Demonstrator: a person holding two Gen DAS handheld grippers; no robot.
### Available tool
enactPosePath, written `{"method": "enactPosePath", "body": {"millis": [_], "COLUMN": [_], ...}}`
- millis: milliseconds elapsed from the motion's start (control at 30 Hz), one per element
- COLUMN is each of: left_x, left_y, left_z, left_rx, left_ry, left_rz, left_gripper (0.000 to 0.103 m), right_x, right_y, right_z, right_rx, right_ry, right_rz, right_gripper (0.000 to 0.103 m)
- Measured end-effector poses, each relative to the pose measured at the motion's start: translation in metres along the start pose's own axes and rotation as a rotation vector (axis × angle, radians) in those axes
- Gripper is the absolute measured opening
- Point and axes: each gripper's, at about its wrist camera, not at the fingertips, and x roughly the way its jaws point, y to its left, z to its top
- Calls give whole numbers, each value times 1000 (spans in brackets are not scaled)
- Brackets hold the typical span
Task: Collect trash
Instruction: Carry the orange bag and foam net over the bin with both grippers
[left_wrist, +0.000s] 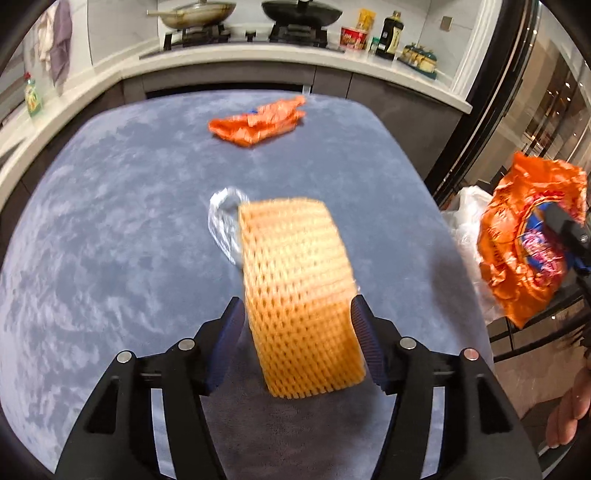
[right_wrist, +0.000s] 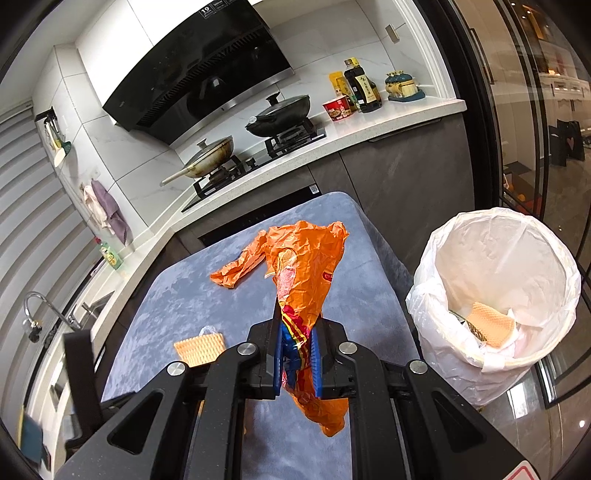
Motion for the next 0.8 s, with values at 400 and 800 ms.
{"method": "enactPosePath", "body": {"millis": [400, 800], "left_x": [-18, -60], "left_y": [-16, -59], "left_z": [-2, 31], "left_rx": [57, 102], "left_ry": [-42, -157], "left_rz": [-65, -155], "left_gripper": [8, 8], "right_x": [2, -25], "right_y": [-2, -17], "right_z": [-5, 14], "right_rx": [-4, 4], "right_ry": [4, -77], "right_rz": [4, -24], "right_gripper": [11, 11]}}
